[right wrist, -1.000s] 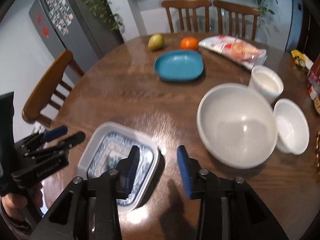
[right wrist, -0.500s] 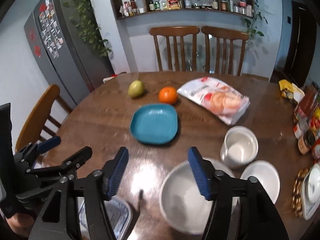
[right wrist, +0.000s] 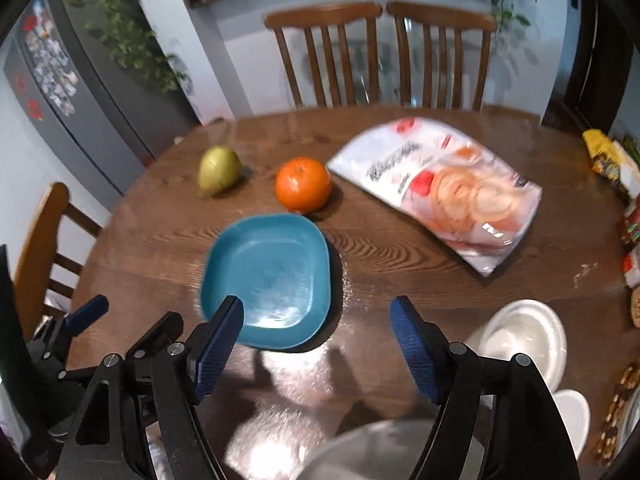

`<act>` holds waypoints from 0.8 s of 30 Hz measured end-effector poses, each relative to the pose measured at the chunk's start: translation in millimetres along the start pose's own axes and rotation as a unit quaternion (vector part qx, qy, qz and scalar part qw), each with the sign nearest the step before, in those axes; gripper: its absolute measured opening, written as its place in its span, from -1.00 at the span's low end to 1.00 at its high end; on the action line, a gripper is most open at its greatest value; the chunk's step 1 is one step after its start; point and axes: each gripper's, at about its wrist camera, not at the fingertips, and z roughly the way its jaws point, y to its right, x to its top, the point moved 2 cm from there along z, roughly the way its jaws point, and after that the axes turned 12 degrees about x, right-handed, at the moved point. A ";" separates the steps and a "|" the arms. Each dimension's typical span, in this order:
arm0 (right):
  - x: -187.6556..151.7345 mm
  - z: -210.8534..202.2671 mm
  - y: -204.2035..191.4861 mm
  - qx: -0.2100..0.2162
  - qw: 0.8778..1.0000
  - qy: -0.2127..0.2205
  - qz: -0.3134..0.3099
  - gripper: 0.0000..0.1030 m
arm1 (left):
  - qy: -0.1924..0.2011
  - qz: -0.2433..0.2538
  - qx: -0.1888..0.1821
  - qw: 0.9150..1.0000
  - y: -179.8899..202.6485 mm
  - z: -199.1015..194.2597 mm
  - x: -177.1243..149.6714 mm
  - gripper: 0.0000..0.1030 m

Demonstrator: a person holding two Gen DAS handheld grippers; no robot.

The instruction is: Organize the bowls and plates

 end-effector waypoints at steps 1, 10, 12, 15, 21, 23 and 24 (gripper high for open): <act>0.8 10.7 3.9 -0.001 1.000 -0.011 0.007 0.48 | -0.007 -0.001 0.000 1.000 1.3 6.3 0.2 0.95; -0.3 51.3 20.5 -0.008 0.998 -0.057 0.026 0.30 | -0.040 0.031 -0.025 0.998 22.8 40.0 1.3 0.20; -0.1 57.2 21.2 -0.010 0.997 -0.069 0.023 -0.04 | -0.052 0.032 -0.034 0.998 25.2 46.4 0.3 -0.15; -2.8 66.3 21.7 -0.007 0.996 -0.093 0.012 -0.50 | -0.062 0.038 -0.046 0.996 26.4 52.6 -0.9 -0.60; -7.7 75.1 21.3 0.002 0.994 -0.105 0.007 -0.85 | -0.057 0.052 -0.055 0.995 27.4 48.4 -2.0 -0.78; -7.7 72.3 17.4 0.005 0.995 -0.104 0.003 -0.86 | -0.056 0.052 -0.053 0.996 25.1 46.2 -4.0 -0.78; -8.7 69.1 15.2 0.006 0.995 -0.101 -0.003 -0.86 | -0.056 0.050 -0.055 0.996 23.3 44.3 -5.0 -0.78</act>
